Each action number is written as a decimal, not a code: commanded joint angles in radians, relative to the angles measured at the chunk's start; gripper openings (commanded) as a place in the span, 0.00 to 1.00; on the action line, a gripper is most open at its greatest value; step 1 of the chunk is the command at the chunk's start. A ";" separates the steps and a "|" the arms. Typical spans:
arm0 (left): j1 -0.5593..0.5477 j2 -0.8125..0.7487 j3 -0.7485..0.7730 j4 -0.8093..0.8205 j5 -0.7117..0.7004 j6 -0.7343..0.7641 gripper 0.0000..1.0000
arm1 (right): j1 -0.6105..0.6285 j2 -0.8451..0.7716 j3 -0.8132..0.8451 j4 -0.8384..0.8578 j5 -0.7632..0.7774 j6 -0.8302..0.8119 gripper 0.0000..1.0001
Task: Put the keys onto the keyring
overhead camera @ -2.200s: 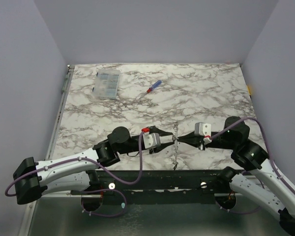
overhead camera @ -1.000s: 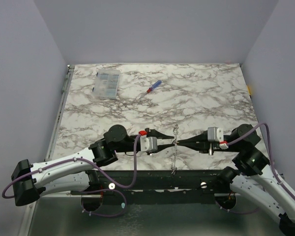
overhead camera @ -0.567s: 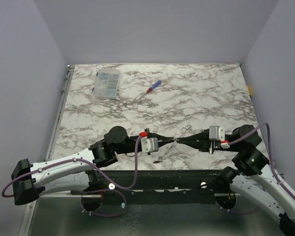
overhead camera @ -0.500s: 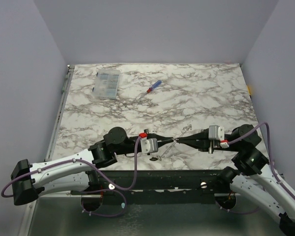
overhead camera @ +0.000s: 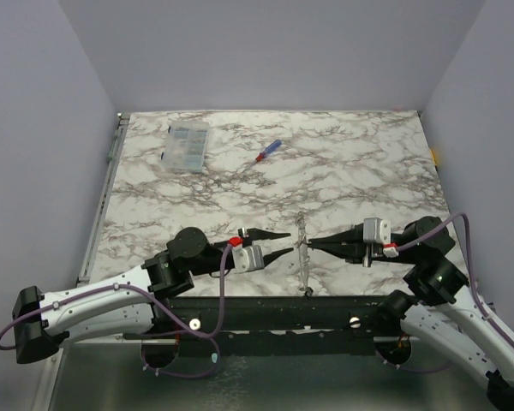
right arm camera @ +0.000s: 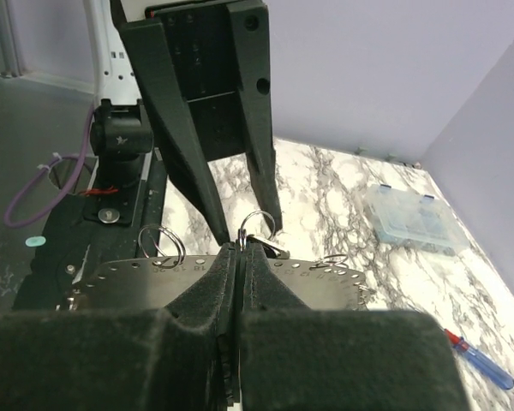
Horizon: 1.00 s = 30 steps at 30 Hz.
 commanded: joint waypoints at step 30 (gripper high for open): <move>-0.002 0.127 0.228 -0.210 0.255 0.126 0.42 | 0.004 0.034 0.133 -0.232 -0.110 -0.099 0.00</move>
